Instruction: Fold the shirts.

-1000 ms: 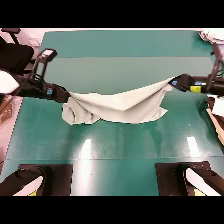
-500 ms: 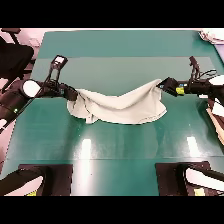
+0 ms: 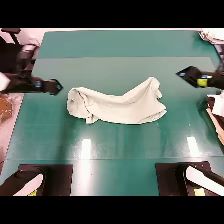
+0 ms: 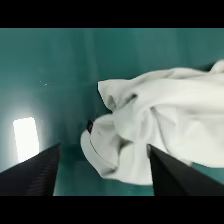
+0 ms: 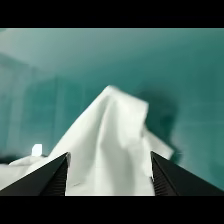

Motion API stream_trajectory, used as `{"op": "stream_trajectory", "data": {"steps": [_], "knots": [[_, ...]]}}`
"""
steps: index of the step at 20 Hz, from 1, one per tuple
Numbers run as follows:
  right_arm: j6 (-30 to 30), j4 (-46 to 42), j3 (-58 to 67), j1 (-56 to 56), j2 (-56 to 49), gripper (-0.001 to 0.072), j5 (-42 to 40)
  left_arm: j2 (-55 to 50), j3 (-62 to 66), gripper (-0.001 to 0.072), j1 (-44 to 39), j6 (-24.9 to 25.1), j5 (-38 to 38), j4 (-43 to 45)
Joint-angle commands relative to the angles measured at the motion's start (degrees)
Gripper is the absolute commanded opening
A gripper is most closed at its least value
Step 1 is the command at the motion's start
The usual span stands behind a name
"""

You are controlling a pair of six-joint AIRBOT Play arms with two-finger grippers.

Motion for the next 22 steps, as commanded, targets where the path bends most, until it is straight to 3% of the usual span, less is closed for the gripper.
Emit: {"op": "stream_trajectory", "data": {"steps": [1,5,10,13,21,22], "knots": [[0.0,-1.3,-4.0,-7.0,8.0,0.0573,-0.7,7.3,-2.7,0.0599,5.6,-3.0,-9.9,-8.5],[0.0,-1.2,-10.4,-11.0,14.3,0.0571,-1.5,8.3,-15.0,0.0599,5.5,-2.9,-10.3,-18.1],[0.0,-1.2,-12.7,-9.5,15.9,0.0571,-1.1,8.3,-29.3,0.0600,5.5,-7.4,0.7,-21.7],[0.0,-1.1,-12.6,-7.0,14.9,0.0571,-0.9,8.3,-35.1,0.0600,5.5,0.5,8.1,-31.3],[0.0,-1.2,-12.6,-2.0,14.5,0.0570,-1.4,4.8,-39.7,0.0599,5.5,0.8,20.8,-31.8],[0.0,-1.1,-12.6,-1.9,14.5,0.0570,-1.3,3.6,-39.7,0.0599,5.5,2.8,21.7,-34.4]]}}
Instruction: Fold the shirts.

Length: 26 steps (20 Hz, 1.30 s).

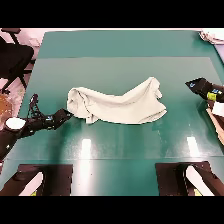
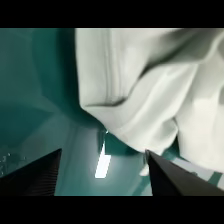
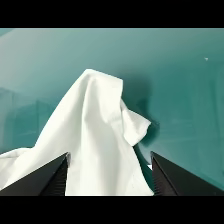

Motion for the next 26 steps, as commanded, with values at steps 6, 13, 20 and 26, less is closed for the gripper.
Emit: {"op": "stream_trajectory", "data": {"steps": [6,13,20,26], "knots": [[0.1,0.4,0.0,1.1,0.0,0.0569,0.0,-10.3,-0.7,0.0599,0.0,24.2,3.8,-26.1],[0.6,0.4,0.0,1.1,0.0,0.0569,0.4,-11.4,-0.7,0.0301,0.0,27.7,3.4,-26.9],[5.6,-8.5,-0.1,-1.5,-1.0,0.0502,7.5,-11.4,3.5,0.0027,0.0,33.6,-1.3,-29.5],[1.2,-11.6,-0.2,-7.6,-13.8,0.0632,19.0,-11.4,10.9,0.0027,0.0,33.5,-3.1,-29.3]]}}
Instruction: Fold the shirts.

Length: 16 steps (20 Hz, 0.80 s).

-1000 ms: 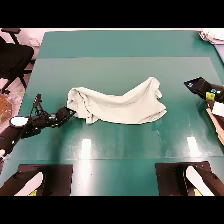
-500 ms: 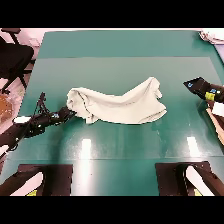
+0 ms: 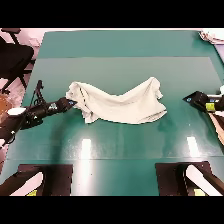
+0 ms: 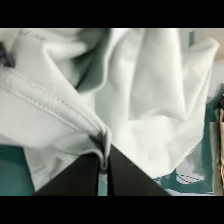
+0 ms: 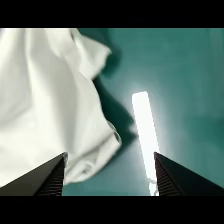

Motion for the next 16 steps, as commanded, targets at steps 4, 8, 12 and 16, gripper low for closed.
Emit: {"op": "stream_trajectory", "data": {"steps": [4,8,12,16], "knots": [[-12.1,-1.8,0.0,4.7,-15.1,0.0632,6.6,0.0,3.2,0.0027,0.1,0.4,-1.7,0.0],[-13.7,-1.7,0.0,12.2,-19.9,0.0632,0.1,0.0,3.2,0.0027,0.1,0.4,-2.8,0.1],[-13.7,1.4,0.0,16.1,-20.4,0.0631,-5.3,0.0,3.2,0.0027,0.1,0.4,-3.3,0.1],[-13.7,4.0,0.0,16.3,-20.4,0.0537,-6.9,0.0,3.2,0.0028,0.1,0.4,-3.9,0.3]]}}
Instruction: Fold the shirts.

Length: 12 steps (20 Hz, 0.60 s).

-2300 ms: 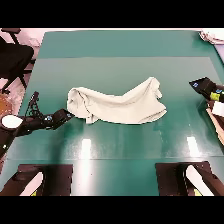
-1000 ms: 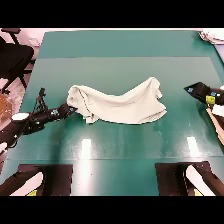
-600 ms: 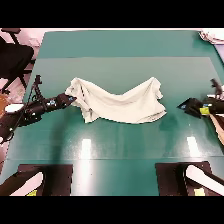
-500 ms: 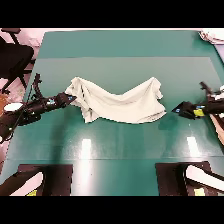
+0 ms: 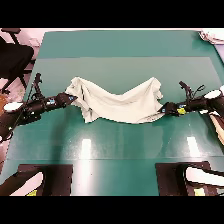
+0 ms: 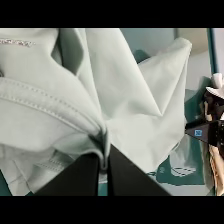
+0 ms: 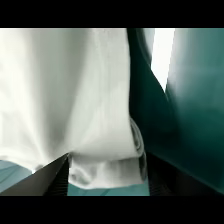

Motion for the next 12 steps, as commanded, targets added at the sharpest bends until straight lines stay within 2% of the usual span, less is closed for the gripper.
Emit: {"op": "stream_trajectory", "data": {"steps": [1,3,4,8,9,10,11,12], "knots": [[-0.3,1.7,0.0,0.9,-0.3,0.0466,-1.8,0.0,0.1,0.0027,0.0,0.0,-0.5,0.5],[-0.3,2.0,0.0,0.9,-0.3,0.0163,-0.7,0.0,0.1,0.0027,0.0,0.0,-0.7,1.3],[-0.3,2.0,0.0,0.9,-0.3,0.0106,0.1,0.0,0.1,0.0027,0.0,0.0,-1.2,1.3],[-0.3,2.0,0.0,0.9,-0.1,0.0108,2.3,0.0,0.1,0.0027,0.0,0.0,-3.5,1.3],[-0.3,2.0,0.0,0.9,-0.1,0.0181,2.5,0.0,0.1,0.0027,0.0,0.0,-3.8,1.3],[-0.1,2.0,0.0,0.9,-0.1,0.0372,2.6,0.0,0.1,0.0027,0.0,0.0,-4.0,1.3],[-0.1,2.0,0.0,0.9,-0.1,0.0409,2.6,0.0,0.1,0.0027,0.0,0.0,-4.0,1.3],[-0.1,2.0,0.0,0.9,-0.1,0.0409,2.8,0.0,0.1,0.0027,0.0,0.0,-4.0,1.3]]}}
